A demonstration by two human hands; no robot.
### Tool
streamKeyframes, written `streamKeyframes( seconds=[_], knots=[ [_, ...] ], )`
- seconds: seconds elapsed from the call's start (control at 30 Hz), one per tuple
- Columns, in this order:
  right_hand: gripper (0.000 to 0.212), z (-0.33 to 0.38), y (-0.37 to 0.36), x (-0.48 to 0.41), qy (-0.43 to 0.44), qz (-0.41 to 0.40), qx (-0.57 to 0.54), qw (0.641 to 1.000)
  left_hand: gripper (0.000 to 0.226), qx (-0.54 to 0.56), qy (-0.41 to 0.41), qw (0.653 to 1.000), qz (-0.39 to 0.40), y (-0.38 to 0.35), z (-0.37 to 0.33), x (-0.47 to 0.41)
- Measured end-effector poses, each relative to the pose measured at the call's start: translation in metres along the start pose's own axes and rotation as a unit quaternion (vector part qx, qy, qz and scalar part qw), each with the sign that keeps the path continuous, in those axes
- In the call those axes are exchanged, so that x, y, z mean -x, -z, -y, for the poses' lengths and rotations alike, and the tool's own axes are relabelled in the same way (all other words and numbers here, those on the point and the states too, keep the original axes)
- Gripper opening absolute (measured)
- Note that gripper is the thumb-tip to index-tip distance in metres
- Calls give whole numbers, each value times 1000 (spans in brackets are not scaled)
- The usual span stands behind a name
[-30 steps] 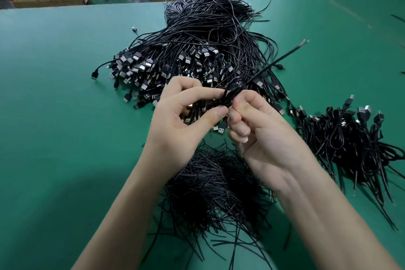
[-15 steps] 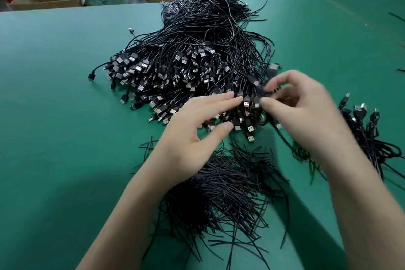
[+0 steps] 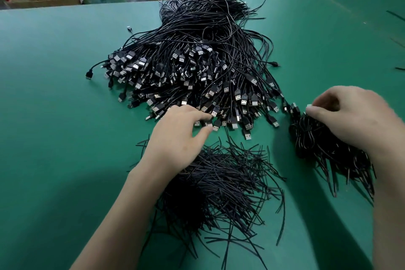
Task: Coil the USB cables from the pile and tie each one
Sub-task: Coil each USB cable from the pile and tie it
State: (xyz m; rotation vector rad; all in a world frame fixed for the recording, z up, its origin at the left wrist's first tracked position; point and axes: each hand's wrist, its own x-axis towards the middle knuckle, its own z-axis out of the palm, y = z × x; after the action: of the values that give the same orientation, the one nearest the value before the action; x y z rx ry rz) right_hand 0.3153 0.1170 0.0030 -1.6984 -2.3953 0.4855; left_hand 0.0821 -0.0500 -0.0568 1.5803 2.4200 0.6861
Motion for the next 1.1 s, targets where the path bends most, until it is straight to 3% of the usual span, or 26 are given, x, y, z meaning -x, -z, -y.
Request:
streamKeyframes(
  seconds=[0.13,0.3,0.43,0.53,0.63,0.83,1.1],
  knots=[
    [17,26,-8,9,83,16,-22,996,36,-53,49,997,10,-2,0,-16],
    [28,57,-33,21,160,65,-32,984,44,-121,108,987,14,-11,-2,-38],
    [31,68,-51,29,200,86,-33,975,44,-170,115,979,13,-16,0,-47],
    [32,70,-57,31,212,93,-45,972,26,-140,111,984,11,-14,4,-48],
    [31,70,-59,32,218,97,-41,970,24,-121,112,986,-5,-16,7,-47],
    [30,73,-61,31,221,111,-54,968,57,-166,103,980,-42,-23,3,-61],
    [28,71,-61,29,236,112,-69,963,35,-123,63,990,-4,-23,-4,-65]
  ],
)
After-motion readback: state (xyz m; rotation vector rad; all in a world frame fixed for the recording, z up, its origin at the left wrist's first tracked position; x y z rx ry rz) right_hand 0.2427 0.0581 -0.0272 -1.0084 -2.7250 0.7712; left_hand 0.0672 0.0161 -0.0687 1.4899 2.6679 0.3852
